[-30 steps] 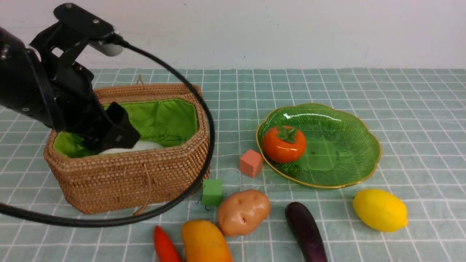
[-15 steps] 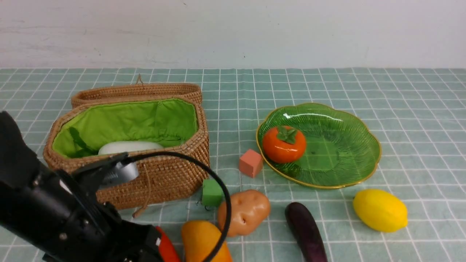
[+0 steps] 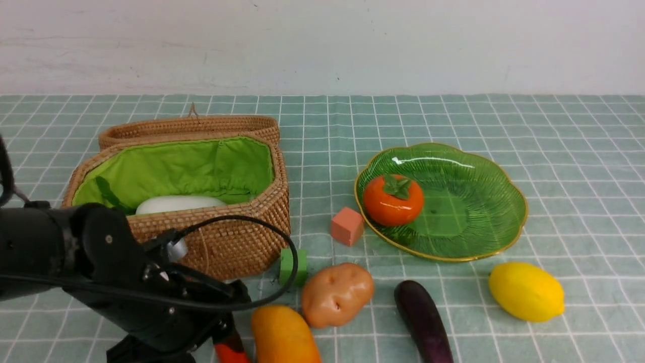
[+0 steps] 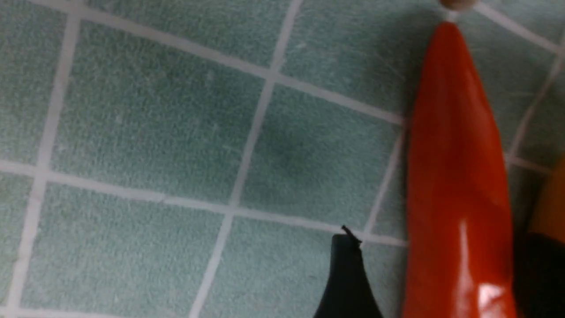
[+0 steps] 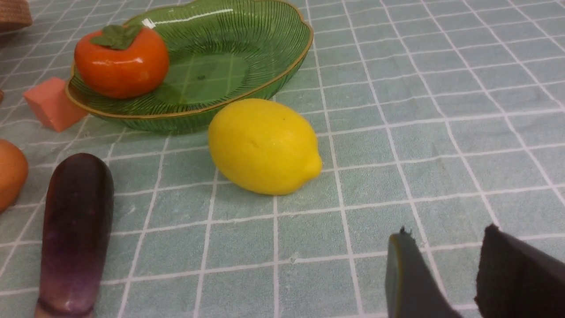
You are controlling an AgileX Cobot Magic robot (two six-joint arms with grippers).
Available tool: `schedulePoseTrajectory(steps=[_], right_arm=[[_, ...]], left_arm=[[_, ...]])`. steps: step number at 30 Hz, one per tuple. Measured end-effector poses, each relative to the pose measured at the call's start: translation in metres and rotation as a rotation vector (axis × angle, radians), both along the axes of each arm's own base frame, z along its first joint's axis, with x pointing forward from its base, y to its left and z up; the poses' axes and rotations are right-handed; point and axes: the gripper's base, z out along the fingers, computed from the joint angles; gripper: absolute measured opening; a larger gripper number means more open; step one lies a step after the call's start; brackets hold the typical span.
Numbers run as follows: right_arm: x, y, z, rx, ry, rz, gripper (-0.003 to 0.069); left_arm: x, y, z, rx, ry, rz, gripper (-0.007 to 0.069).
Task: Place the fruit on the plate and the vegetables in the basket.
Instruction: Use the left arm to grab a carrot and put it into the left basket
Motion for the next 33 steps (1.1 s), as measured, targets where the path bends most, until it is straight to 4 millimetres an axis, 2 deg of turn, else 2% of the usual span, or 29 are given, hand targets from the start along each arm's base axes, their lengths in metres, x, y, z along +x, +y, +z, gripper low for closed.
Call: schedulePoseTrajectory(steps=[2,8,11,13,18,23,24,27,29,30,33], right_arm=[[0.0,0.0,0.0,0.0,0.0,0.0,0.0242],[0.0,0.0,0.0,0.0,0.0,0.0,0.0242],[0.0,0.0,0.0,0.0,0.0,0.0,0.0242],[0.0,0.0,0.0,0.0,0.0,0.0,0.0242],[0.0,0.0,0.0,0.0,0.0,0.0,0.0242],[0.0,0.0,0.0,0.0,0.0,0.0,0.0242],[0.0,0.0,0.0,0.0,0.0,0.0,0.0242],[0.0,0.0,0.0,0.0,0.0,0.0,0.0242],[0.0,0.0,0.0,0.0,0.0,0.0,0.0242],[0.0,0.0,0.0,0.0,0.0,0.0,0.0242],[0.0,0.0,0.0,0.0,0.0,0.0,0.0242]], left_arm=[[0.004,-0.001,-0.008,0.0,0.003,0.02,0.0449],[0.005,-0.001,-0.011,0.007,0.003,0.014,0.0374],[0.004,0.001,-0.011,0.031,0.006,-0.016,0.0279],[0.003,0.001,-0.011,0.039,0.009,-0.032,0.0253],[0.0,0.002,-0.01,0.06,0.013,-0.098,0.0253],[-0.007,0.004,0.007,0.062,-0.021,-0.169,0.0253],[-0.01,0.005,0.02,0.061,-0.046,-0.191,0.0253],[-0.012,0.006,0.04,0.069,-0.084,-0.233,0.0253],[-0.014,0.008,0.068,0.1,-0.124,-0.298,0.0253],[-0.014,0.008,0.07,0.103,-0.129,-0.302,0.0253],[-0.005,0.017,0.128,0.248,-0.265,-0.385,0.0253]])
